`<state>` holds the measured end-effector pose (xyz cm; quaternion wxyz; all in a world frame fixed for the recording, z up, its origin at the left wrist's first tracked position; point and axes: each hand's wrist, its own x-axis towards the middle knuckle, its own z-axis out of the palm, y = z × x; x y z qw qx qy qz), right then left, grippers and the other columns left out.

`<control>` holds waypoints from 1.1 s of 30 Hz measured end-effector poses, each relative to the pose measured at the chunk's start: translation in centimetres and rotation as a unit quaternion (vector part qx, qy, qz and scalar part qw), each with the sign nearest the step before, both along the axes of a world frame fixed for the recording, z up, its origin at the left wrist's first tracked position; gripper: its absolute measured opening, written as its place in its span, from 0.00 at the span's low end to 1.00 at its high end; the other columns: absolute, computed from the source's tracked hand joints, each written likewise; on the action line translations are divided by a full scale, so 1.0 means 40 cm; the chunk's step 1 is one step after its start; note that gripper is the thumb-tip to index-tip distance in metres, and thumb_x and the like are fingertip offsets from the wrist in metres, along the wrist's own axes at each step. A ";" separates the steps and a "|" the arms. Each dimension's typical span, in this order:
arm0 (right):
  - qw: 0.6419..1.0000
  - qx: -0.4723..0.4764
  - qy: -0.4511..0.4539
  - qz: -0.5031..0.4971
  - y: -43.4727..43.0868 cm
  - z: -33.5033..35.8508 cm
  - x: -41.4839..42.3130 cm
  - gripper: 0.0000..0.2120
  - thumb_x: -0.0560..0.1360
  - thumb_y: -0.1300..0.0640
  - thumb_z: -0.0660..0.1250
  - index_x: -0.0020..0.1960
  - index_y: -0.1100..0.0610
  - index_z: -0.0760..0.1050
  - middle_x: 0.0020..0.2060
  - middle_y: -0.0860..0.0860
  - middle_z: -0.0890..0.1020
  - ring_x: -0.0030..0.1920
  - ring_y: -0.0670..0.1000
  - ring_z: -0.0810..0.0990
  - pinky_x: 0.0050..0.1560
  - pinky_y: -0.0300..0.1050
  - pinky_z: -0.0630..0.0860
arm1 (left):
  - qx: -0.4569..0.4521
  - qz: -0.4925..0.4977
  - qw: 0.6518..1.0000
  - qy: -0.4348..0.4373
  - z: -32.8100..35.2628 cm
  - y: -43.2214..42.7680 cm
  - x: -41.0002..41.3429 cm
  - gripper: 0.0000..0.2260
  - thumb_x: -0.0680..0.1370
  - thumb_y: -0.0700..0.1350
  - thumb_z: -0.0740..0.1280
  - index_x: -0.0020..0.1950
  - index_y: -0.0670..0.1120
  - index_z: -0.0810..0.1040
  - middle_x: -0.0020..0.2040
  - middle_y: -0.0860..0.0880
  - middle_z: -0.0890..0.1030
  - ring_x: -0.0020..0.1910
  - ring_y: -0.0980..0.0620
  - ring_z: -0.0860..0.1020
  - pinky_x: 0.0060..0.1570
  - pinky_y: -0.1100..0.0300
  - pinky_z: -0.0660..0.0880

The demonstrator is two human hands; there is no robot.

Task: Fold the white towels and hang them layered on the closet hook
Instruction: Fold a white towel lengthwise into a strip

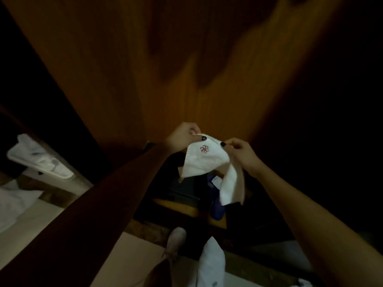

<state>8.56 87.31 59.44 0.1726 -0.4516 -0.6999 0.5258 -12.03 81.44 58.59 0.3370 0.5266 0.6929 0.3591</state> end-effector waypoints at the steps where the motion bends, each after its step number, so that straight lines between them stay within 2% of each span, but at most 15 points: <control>1: 1.000 -0.001 0.015 0.003 -0.029 0.088 0.016 0.06 0.80 0.60 0.66 0.46 0.60 0.78 0.40 0.53 0.80 0.38 0.47 0.78 0.41 0.39 0.75 | 0.006 0.000 1.000 -0.019 0.090 -0.031 0.013 0.02 0.78 0.41 0.69 0.47 0.44 0.77 0.38 0.53 0.76 0.36 0.59 0.74 0.36 0.68 0.69; 4: 0.999 0.011 0.024 0.035 -0.113 0.317 0.064 0.03 0.77 0.61 0.70 0.47 0.61 0.79 0.40 0.51 0.81 0.38 0.44 0.80 0.40 0.36 0.76 | 0.038 0.003 0.998 -0.046 0.329 -0.126 0.056 0.03 0.78 0.41 0.69 0.44 0.45 0.77 0.37 0.53 0.76 0.35 0.62 0.75 0.36 0.72 0.70; 8: 0.997 0.045 -0.022 0.065 -0.207 0.495 0.109 0.03 0.74 0.64 0.72 0.48 0.62 0.79 0.39 0.53 0.81 0.36 0.46 0.80 0.38 0.41 0.77 | 0.105 0.026 0.993 -0.047 0.531 -0.240 0.119 0.07 0.78 0.40 0.68 0.41 0.48 0.76 0.38 0.55 0.76 0.37 0.64 0.74 0.37 0.77 0.67; 11: 0.993 0.087 -0.068 0.044 -0.263 0.535 0.142 0.07 0.75 0.60 0.72 0.47 0.65 0.80 0.39 0.56 0.81 0.37 0.52 0.78 0.39 0.45 0.73 | 0.159 0.056 0.984 -0.057 0.597 -0.301 0.150 0.11 0.78 0.39 0.68 0.39 0.50 0.74 0.37 0.55 0.75 0.36 0.66 0.74 0.37 0.77 0.67; 14: 0.983 0.149 -0.107 0.024 -0.325 0.542 0.178 0.10 0.77 0.54 0.69 0.40 0.59 0.79 0.33 0.50 0.78 0.33 0.47 0.74 0.31 0.38 0.67 | 0.197 0.079 0.976 -0.053 0.639 -0.352 0.153 0.10 0.78 0.41 0.68 0.39 0.52 0.74 0.38 0.56 0.76 0.34 0.72 0.73 0.37 0.77 0.67; 16: 0.979 0.166 -0.119 0.010 -0.354 0.537 0.204 0.13 0.77 0.53 0.69 0.35 0.55 0.76 0.29 0.47 0.75 0.29 0.44 0.72 0.26 0.35 0.63 | 0.204 0.089 0.974 -0.041 0.665 -0.377 0.140 0.09 0.79 0.42 0.68 0.40 0.52 0.74 0.39 0.56 0.76 0.36 0.69 0.74 0.37 0.76 0.68; 18: 0.981 0.151 -0.118 0.004 -0.372 0.524 0.231 0.13 0.77 0.53 0.69 0.35 0.55 0.76 0.28 0.48 0.76 0.28 0.46 0.73 0.26 0.37 0.64 | 0.210 0.106 0.971 -0.039 0.676 -0.393 0.117 0.07 0.79 0.43 0.67 0.42 0.50 0.76 0.39 0.55 0.77 0.38 0.63 0.74 0.38 0.75 0.69; 21: 0.979 0.143 -0.147 -0.010 -0.396 0.508 0.257 0.12 0.78 0.55 0.67 0.37 0.55 0.72 0.31 0.48 0.74 0.31 0.46 0.70 0.28 0.37 0.63 | 0.198 0.126 0.970 -0.063 0.678 -0.404 0.097 0.06 0.81 0.45 0.65 0.47 0.44 0.77 0.41 0.52 0.78 0.41 0.56 0.77 0.42 0.66 0.73; 23: 0.983 0.138 -0.120 -0.032 -0.416 0.500 0.268 0.14 0.79 0.57 0.66 0.36 0.54 0.69 0.31 0.48 0.72 0.30 0.45 0.69 0.27 0.34 0.62 | 0.179 0.137 0.971 -0.075 0.675 -0.412 0.092 0.08 0.81 0.47 0.64 0.49 0.43 0.77 0.42 0.50 0.79 0.42 0.54 0.78 0.42 0.62 0.74; 26: 0.990 0.109 -0.035 -0.084 -0.449 0.504 0.270 0.18 0.79 0.58 0.66 0.31 0.54 0.67 0.27 0.46 0.68 0.28 0.44 0.65 0.30 0.40 0.61 | 0.181 0.175 0.966 -0.056 0.658 -0.424 0.093 0.08 0.81 0.47 0.64 0.47 0.44 0.77 0.41 0.52 0.79 0.41 0.57 0.77 0.40 0.66 0.72; 28: 0.988 0.089 0.027 -0.125 -0.468 0.515 0.266 0.19 0.78 0.59 0.67 0.30 0.56 0.68 0.25 0.45 0.69 0.27 0.42 0.66 0.31 0.41 0.61 | 0.177 0.195 0.963 -0.054 0.633 -0.430 0.107 0.07 0.81 0.44 0.64 0.46 0.43 0.77 0.41 0.50 0.78 0.41 0.54 0.75 0.39 0.66 0.70; 29: 0.984 0.080 0.066 -0.146 -0.478 0.524 0.263 0.15 0.78 0.59 0.68 0.32 0.58 0.73 0.26 0.46 0.72 0.27 0.43 0.69 0.31 0.40 0.64 | 0.167 0.194 0.964 -0.067 0.621 -0.431 0.121 0.06 0.81 0.42 0.65 0.45 0.41 0.77 0.40 0.47 0.78 0.41 0.52 0.75 0.40 0.62 0.70; 31: 0.972 0.040 0.150 -0.175 -0.506 0.547 0.263 0.04 0.77 0.62 0.69 0.50 0.57 0.81 0.34 0.52 0.81 0.31 0.48 0.78 0.31 0.42 0.74 | 0.138 0.168 0.971 -0.100 0.606 -0.435 0.158 0.06 0.80 0.41 0.66 0.46 0.39 0.77 0.39 0.45 0.79 0.39 0.51 0.75 0.39 0.59 0.70; 32: 0.966 0.022 0.180 -0.186 -0.521 0.557 0.266 0.10 0.77 0.63 0.69 0.57 0.54 0.80 0.36 0.52 0.82 0.32 0.49 0.79 0.32 0.42 0.77 | 0.129 0.149 0.974 -0.113 0.603 -0.438 0.179 0.06 0.80 0.41 0.66 0.46 0.39 0.78 0.38 0.46 0.79 0.37 0.53 0.75 0.38 0.62 0.71; 33: 0.963 0.014 0.196 -0.187 -0.534 0.563 0.271 0.14 0.77 0.63 0.69 0.59 0.50 0.79 0.36 0.49 0.82 0.32 0.48 0.79 0.33 0.42 0.79 | 0.127 0.129 0.976 -0.123 0.602 -0.442 0.199 0.06 0.80 0.40 0.66 0.46 0.38 0.79 0.37 0.47 0.79 0.36 0.55 0.76 0.35 0.66 0.71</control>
